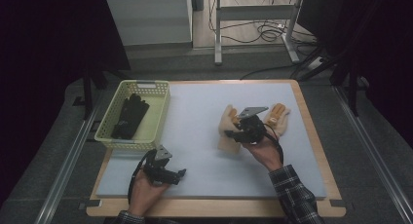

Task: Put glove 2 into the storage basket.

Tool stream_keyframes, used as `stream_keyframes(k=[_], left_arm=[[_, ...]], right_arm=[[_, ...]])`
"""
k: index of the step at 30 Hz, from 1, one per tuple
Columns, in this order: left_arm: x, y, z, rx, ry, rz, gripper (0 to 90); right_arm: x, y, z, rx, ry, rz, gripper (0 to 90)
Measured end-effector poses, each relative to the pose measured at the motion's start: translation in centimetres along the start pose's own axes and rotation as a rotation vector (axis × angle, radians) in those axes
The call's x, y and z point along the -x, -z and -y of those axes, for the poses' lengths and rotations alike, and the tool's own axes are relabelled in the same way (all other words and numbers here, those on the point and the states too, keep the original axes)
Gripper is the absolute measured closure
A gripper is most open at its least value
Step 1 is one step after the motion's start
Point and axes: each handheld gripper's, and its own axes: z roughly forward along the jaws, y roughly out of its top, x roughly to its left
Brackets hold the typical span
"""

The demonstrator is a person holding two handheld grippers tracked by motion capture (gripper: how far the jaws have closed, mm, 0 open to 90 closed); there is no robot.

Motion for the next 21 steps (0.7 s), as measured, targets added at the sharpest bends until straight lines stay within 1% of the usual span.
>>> stream_keyframes(k=[2, 4, 6, 9, 12, 14, 16, 19, 21], left_arm=[[0.0, 0.0, 0.0, 0.000, 0.002, 0.000, 1.8], [0.0, 0.0, 0.0, 0.000, 0.002, 0.001, 1.8], [0.0, 0.0, 0.0, 0.000, 0.002, 0.001, 1.8], [0.0, 0.0, 0.0, 0.001, 0.002, 0.001, 1.8], [0.0, 0.0, 0.0, 0.001, 0.002, 0.001, 1.8], [0.0, 0.0, 0.0, 0.000, 0.002, 0.001, 1.9], [0.0, 0.0, 0.0, 0.000, 0.002, 0.001, 1.8], [0.0, 0.0, 0.0, 0.000, 0.002, 0.001, 1.8], [0.0, 0.0, 0.0, 0.000, 0.002, 0.001, 1.9]], right_arm=[[-1.0, -0.9, 0.1, -0.024, 0.032, -0.045, 58.3], [-1.6, -2.0, 0.5, -0.058, 0.053, -0.067, 55.5], [-2.1, -3.4, 1.2, -0.081, 0.063, -0.072, 47.0], [-2.4, -4.6, 2.1, -0.082, 0.048, -0.083, 30.3], [-2.2, -4.4, 2.2, -0.078, 0.045, -0.061, 26.6], [-1.8, -3.8, 2.3, -0.066, 0.032, -0.051, 26.3], [-1.4, -3.2, 2.4, -0.055, 0.021, -0.031, 26.3], [-0.5, -2.4, 2.9, -0.046, -0.010, 0.001, 26.9], [0.3, -2.0, 3.4, -0.045, -0.037, 0.022, 28.9]])
